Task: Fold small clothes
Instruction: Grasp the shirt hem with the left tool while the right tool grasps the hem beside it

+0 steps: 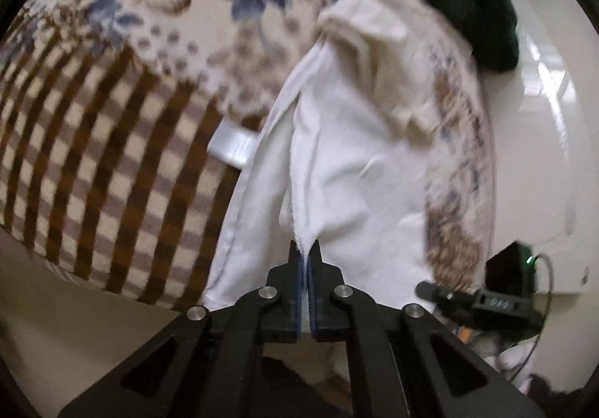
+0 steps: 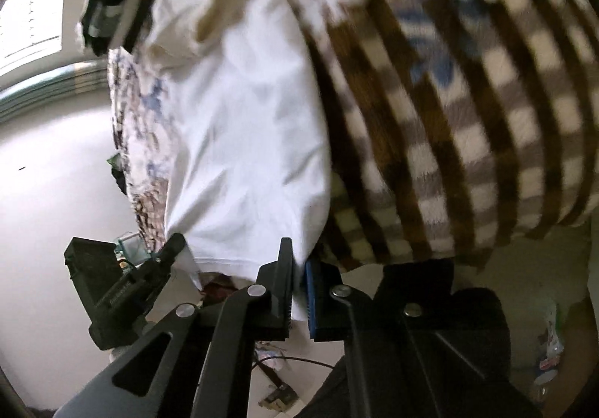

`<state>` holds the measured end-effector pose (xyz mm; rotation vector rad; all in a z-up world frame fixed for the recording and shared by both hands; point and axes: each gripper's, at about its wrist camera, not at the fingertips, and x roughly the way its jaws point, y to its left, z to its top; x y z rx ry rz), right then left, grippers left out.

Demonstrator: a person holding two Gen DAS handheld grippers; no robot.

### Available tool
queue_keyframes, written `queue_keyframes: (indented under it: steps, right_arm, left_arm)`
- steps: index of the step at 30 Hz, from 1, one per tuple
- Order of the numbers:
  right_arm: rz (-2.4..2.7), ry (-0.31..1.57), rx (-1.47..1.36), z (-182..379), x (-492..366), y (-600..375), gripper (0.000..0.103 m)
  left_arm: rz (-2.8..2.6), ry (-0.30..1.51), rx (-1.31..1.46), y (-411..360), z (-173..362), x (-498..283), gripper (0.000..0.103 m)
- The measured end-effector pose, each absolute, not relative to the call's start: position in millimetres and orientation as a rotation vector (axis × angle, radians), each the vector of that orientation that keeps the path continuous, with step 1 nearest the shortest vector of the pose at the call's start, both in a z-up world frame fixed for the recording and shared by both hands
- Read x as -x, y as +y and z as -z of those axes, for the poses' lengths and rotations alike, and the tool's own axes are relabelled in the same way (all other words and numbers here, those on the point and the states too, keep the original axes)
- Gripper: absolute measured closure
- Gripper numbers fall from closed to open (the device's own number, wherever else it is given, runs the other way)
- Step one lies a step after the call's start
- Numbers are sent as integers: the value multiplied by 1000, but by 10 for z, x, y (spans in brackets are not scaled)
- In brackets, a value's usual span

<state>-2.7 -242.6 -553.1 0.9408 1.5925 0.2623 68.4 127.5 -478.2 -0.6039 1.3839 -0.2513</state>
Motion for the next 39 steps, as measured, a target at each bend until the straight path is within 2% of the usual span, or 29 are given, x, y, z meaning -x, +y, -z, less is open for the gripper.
queue_keyframes:
  steps: [6, 8, 13, 14, 15, 16, 17, 22, 23, 24, 29, 34, 39]
  right_arm:
    - [-289, 1574, -914, 5141, -209, -2667, 97]
    - [-263, 1604, -807, 5127, -339, -2637, 97]
    - [-239, 1681, -757, 5332, -415, -2708, 95]
    - [-243, 1691, -757, 5367, -397, -2685, 88]
    - [-247, 1701, -758, 5399, -380, -2635, 71]
    - [-243, 1715, -761, 5451, -353, -2577, 64]
    - [-236, 1723, -770, 5506, -322, -2510, 61]
    - [-142, 1792, -730, 5843, -209, -2235, 61]
    - [-132, 1803, -722, 5884, -194, -2192, 73]
    - [-113, 1797, -717, 5897, -171, -2158, 98]
    - [-50, 1754, -589, 5678, -146, -2164, 101]
    - [-2, 1760, -525, 5613, -133, -2313, 103]
    - [-67, 1746, -701, 5613, -154, -2467, 100]
  left_arm:
    - [295, 1352, 624, 1336, 4431, -977, 102]
    - [289, 1387, 576, 1310, 4527, -986, 102]
    - [197, 1532, 546, 1342, 5103, -747, 102]
    - [188, 1544, 564, 1364, 5171, -688, 102]
    - [178, 1552, 584, 1387, 5230, -628, 102]
    - [176, 1552, 600, 1394, 5275, -586, 102]
    - [177, 1547, 597, 1391, 5266, -562, 102]
    - [181, 1522, 573, 1356, 5173, -508, 102]
    - [184, 1519, 572, 1340, 5159, -505, 102]
    - [185, 1513, 567, 1332, 5137, -512, 102]
    - [207, 1489, 536, 1362, 5007, -549, 102]
    - [225, 1507, 461, 1324, 5125, -552, 102]
    - [225, 1509, 433, 1282, 5199, -503, 102]
